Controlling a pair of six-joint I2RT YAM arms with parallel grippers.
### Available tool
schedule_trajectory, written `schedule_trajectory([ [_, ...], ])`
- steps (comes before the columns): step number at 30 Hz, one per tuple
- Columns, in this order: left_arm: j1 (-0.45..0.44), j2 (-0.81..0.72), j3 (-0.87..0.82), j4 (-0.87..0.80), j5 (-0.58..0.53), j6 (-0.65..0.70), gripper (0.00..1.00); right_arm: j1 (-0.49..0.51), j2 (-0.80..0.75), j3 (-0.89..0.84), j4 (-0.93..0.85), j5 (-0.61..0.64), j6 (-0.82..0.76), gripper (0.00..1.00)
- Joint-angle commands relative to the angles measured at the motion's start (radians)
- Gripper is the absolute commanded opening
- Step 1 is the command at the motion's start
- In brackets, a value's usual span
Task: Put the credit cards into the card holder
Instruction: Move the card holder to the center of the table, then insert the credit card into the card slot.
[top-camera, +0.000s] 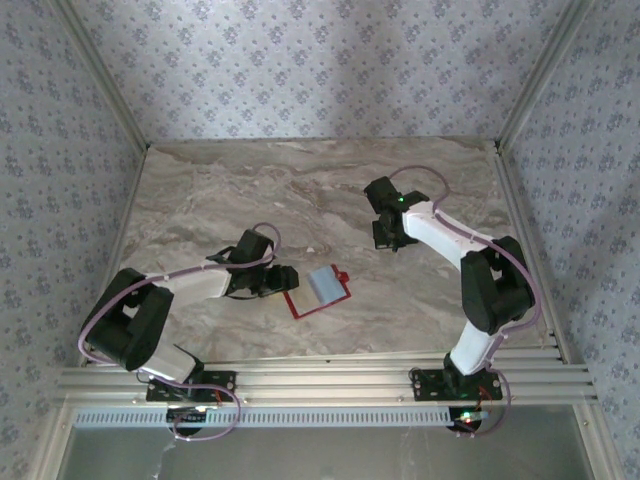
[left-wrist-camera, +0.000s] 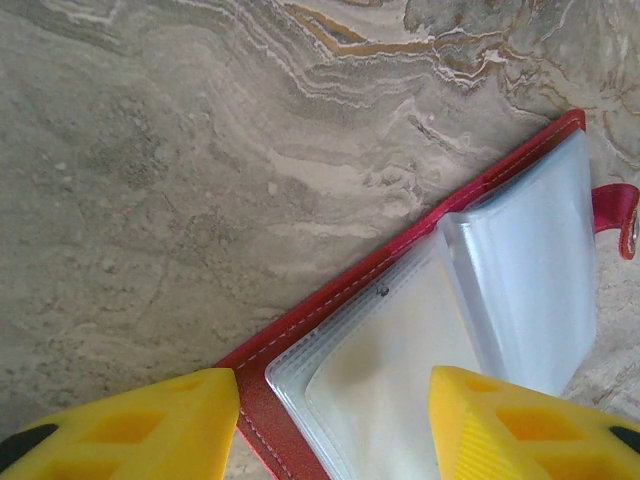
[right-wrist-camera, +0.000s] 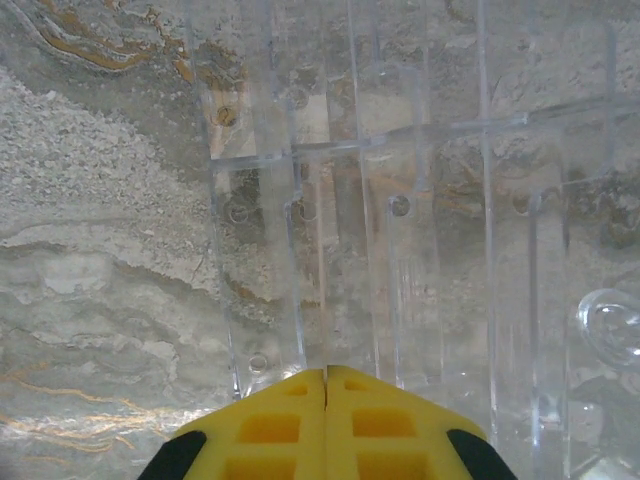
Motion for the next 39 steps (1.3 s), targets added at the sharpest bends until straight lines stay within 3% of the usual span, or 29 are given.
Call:
schedule_trajectory([
  [1, -0.009, 0.031, 0.009, -0.024, -0.003, 0.004, 0.54, 0.002, 0.009, 0.029, -0.011, 0.008, -0.003, 0.04],
  [12, -0.02, 0.066, 0.04, -0.015, 0.015, 0.019, 0.51, 0.015, -0.076, 0.045, -0.007, 0.034, 0.001, 0.0],
  [20, -0.056, 0.157, 0.129, -0.04, 0.011, 0.046, 0.42, 0.137, -0.264, -0.039, 0.088, 0.056, 0.025, 0.0],
  [28, -0.139, 0.265, 0.262, -0.172, -0.124, 0.117, 0.36, 0.222, -0.304, -0.212, 0.271, -0.156, 0.072, 0.0],
  [34, -0.197, 0.317, 0.333, -0.259, -0.259, 0.149, 0.33, 0.211, -0.328, -0.376, 0.466, -0.353, 0.105, 0.0],
  [39, -0.206, 0.341, 0.342, -0.277, -0.284, 0.158, 0.3, 0.176, -0.341, -0.501, 0.603, -0.497, 0.168, 0.0],
])
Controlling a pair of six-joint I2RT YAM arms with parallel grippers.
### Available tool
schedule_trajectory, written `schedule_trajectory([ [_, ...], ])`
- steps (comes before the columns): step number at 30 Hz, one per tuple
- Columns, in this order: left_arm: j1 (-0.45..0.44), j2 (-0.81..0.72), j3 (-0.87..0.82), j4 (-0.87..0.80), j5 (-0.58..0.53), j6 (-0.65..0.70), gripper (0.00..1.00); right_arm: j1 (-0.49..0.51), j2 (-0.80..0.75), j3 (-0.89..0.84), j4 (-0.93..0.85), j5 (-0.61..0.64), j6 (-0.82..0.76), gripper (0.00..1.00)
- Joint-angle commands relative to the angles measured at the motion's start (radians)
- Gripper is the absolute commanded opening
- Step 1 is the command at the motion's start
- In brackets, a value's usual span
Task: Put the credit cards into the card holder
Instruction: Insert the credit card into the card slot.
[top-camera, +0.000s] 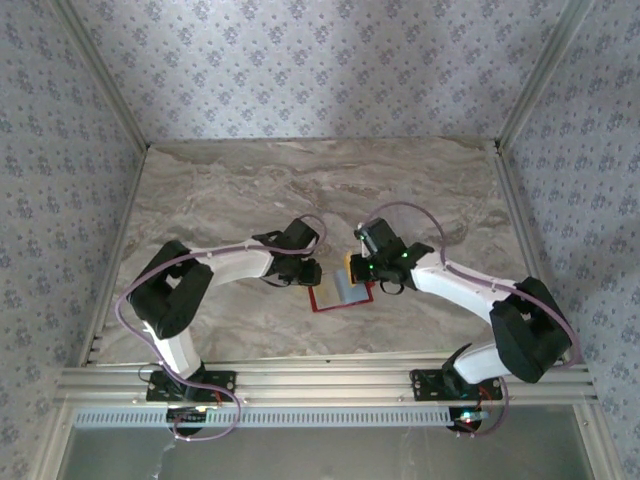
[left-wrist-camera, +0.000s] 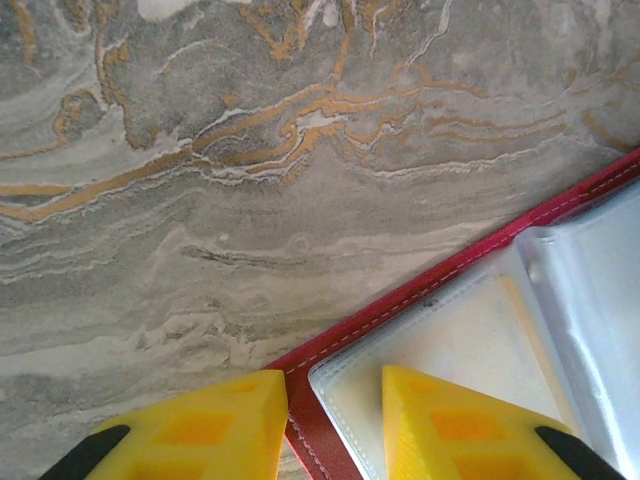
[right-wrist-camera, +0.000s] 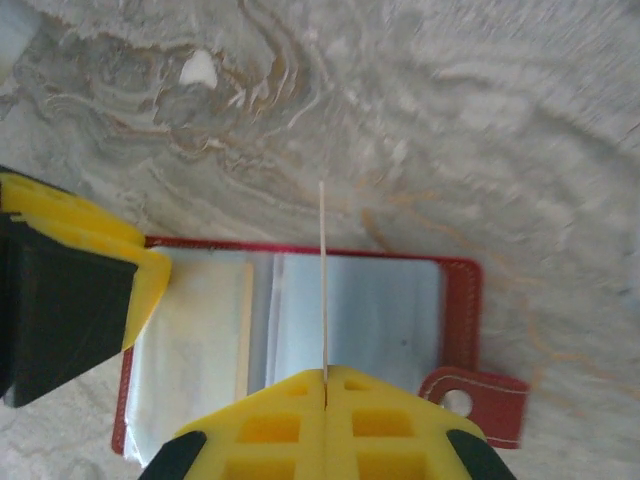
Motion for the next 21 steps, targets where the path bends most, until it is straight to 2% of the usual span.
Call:
schedule_trajectory([
  [1, -0.01, 0.069, -0.014, -0.078, -0.075, 0.031, 0.29, -0.029, -0.036, -0.069, 0.152, -0.156, 0.069, 0.0],
  [11, -0.012, 0.086, -0.016, -0.081, -0.085, 0.035, 0.25, -0.144, -0.036, -0.225, 0.371, -0.417, 0.207, 0.0],
  [21, -0.013, 0.089, -0.02, -0.079, -0.078, 0.035, 0.23, -0.163, -0.05, -0.244, 0.416, -0.46, 0.234, 0.0],
])
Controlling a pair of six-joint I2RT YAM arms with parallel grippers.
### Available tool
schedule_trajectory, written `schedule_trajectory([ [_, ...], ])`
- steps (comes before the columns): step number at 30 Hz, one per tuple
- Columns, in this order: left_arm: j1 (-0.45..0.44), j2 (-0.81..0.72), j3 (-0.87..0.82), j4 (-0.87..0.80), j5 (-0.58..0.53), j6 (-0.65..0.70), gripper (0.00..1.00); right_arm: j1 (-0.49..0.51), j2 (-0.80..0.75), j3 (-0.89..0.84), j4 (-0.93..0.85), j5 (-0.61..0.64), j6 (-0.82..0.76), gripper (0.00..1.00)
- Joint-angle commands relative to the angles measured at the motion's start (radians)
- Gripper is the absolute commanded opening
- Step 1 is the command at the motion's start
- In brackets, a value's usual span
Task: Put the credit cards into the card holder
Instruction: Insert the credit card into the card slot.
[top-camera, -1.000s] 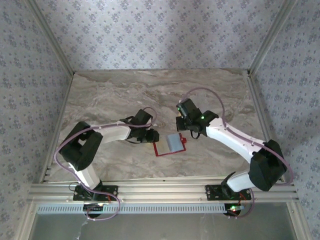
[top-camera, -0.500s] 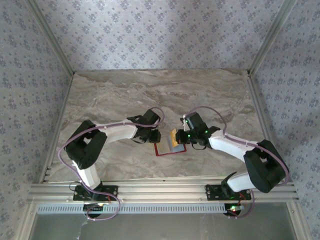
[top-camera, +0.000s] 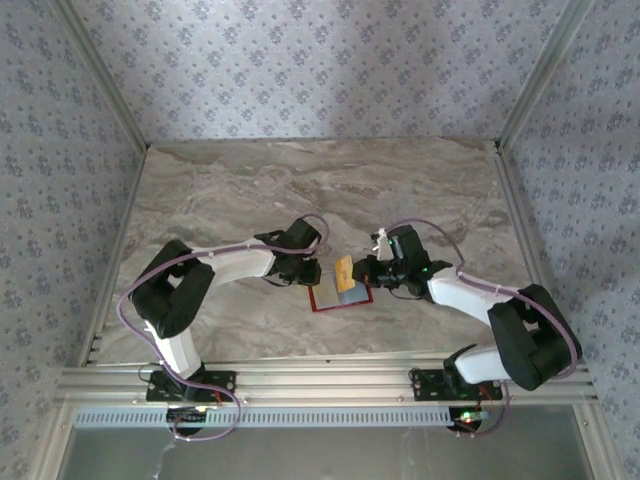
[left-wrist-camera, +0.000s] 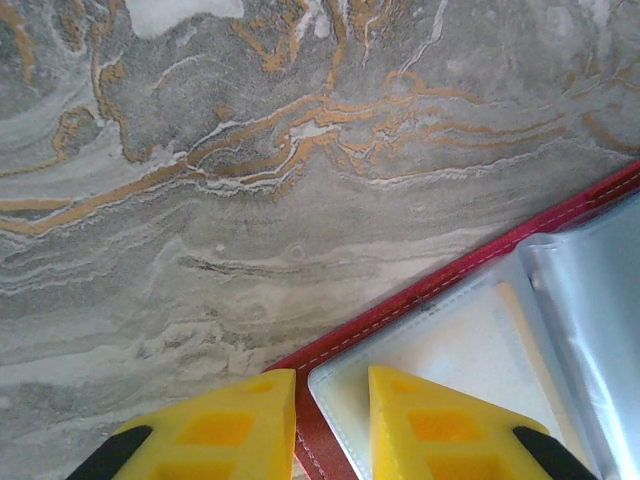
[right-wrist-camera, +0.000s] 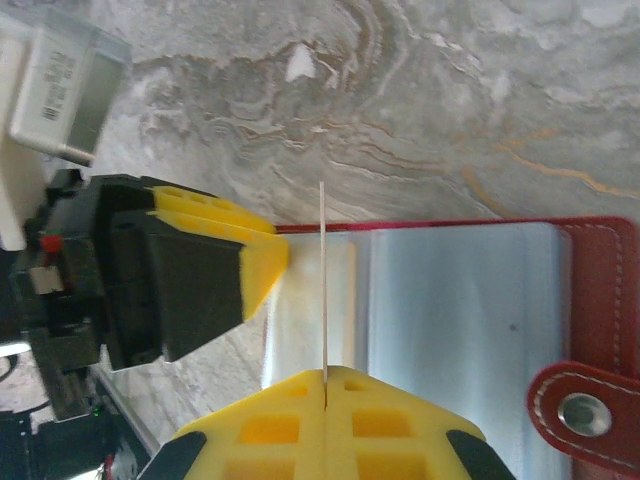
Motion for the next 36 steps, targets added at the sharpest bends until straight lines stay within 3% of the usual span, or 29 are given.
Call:
schedule_trajectory([
  [1, -0.005, 0.079, -0.035, -0.066, -0.056, 0.021, 0.23, 0.004, 0.007, -0.005, 0.031, -0.04, 0.019, 0.0],
  [23, -0.006, 0.086, -0.035, -0.056, -0.036, 0.012, 0.22, 0.053, 0.066, -0.025, 0.012, 0.054, -0.045, 0.0],
  [36, -0.005, 0.093, -0.037, -0.05, -0.029, 0.008, 0.22, 0.069, 0.056, -0.1, 0.1, 0.068, -0.013, 0.0],
])
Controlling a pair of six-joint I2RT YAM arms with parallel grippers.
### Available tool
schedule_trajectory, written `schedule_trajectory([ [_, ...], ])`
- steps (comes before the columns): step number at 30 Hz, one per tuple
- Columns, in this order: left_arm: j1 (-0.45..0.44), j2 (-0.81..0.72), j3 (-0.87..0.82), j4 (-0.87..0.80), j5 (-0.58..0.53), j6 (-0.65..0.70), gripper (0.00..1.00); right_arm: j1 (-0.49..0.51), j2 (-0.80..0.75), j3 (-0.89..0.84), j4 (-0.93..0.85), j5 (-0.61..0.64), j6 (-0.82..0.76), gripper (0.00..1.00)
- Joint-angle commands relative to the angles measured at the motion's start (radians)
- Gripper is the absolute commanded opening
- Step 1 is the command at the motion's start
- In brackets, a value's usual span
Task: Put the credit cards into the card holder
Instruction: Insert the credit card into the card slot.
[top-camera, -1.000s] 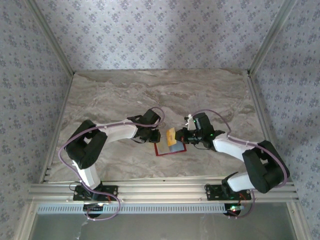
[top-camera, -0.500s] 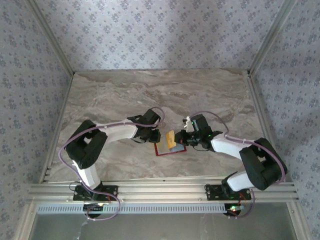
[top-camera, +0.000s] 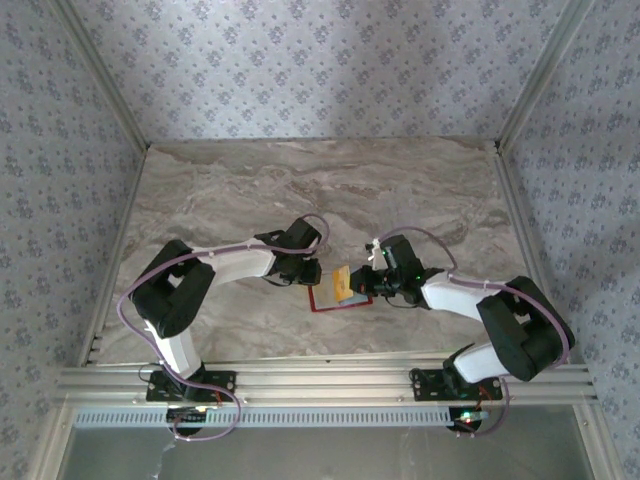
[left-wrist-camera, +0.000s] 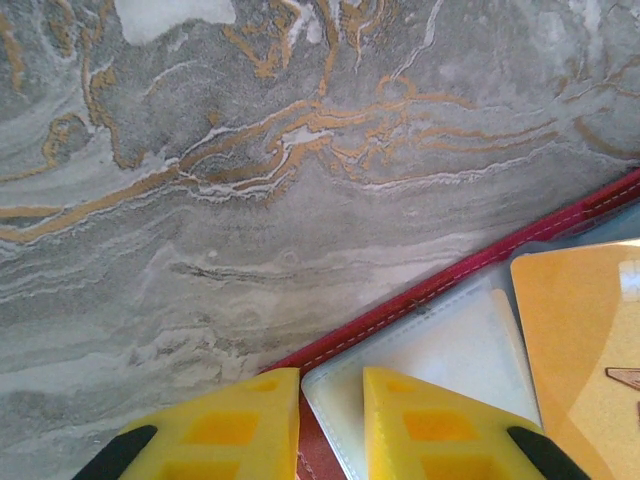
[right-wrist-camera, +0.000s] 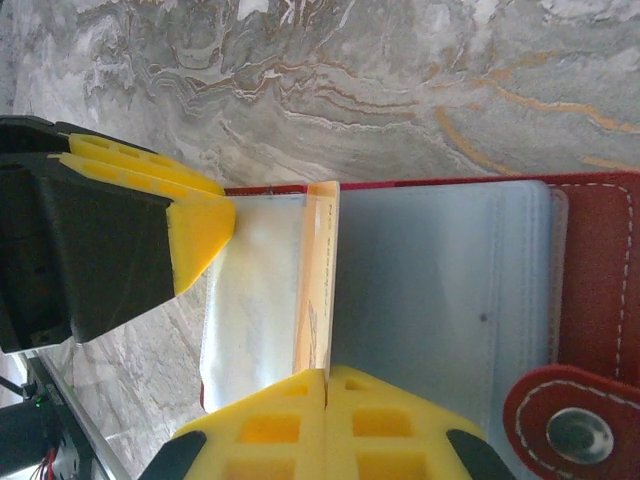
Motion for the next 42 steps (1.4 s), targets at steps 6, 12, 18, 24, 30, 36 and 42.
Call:
schedule_trajectory([
  [6, -0.005, 0.095, -0.039, -0.056, -0.03, 0.006, 0.22, 0.016, -0.001, -0.067, 0.067, 0.006, 0.047, 0.0],
  [12, -0.005, 0.099, -0.042, -0.048, -0.018, 0.0, 0.21, 0.023, 0.007, -0.083, 0.118, -0.003, 0.081, 0.0],
  [18, -0.006, 0.104, -0.044, -0.042, -0.009, -0.004, 0.21, 0.024, 0.009, -0.087, 0.138, -0.023, 0.117, 0.0],
  [24, -0.005, 0.108, -0.043, -0.041, -0.006, -0.004, 0.21, 0.019, 0.015, -0.096, 0.122, -0.058, 0.12, 0.0],
  [30, -0.005, 0.11, -0.043, -0.044, -0.006, -0.002, 0.21, 0.005, 0.021, -0.112, 0.101, -0.1, 0.115, 0.0],
  [36, -0.006, 0.111, -0.041, -0.045, -0.007, 0.0, 0.21, -0.01, 0.063, -0.093, 0.079, -0.159, 0.094, 0.0],
  [42, -0.005, 0.116, -0.039, -0.046, -0.007, 0.0, 0.21, -0.026, 0.108, -0.076, 0.074, -0.186, 0.081, 0.0],
])
